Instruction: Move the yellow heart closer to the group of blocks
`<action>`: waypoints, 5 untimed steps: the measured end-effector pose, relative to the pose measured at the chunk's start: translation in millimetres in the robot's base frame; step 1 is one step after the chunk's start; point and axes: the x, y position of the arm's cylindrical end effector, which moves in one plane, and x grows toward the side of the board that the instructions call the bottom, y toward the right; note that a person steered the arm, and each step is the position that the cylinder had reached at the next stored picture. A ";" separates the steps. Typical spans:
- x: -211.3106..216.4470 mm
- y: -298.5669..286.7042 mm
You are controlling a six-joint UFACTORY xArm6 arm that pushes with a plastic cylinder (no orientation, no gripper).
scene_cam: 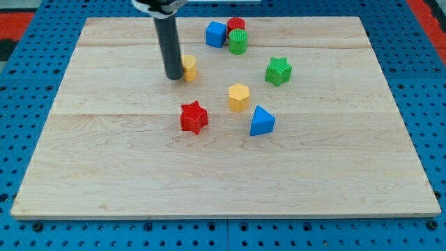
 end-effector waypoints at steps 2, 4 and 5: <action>-28.1 47.3; -45.8 60.1; -16.8 56.5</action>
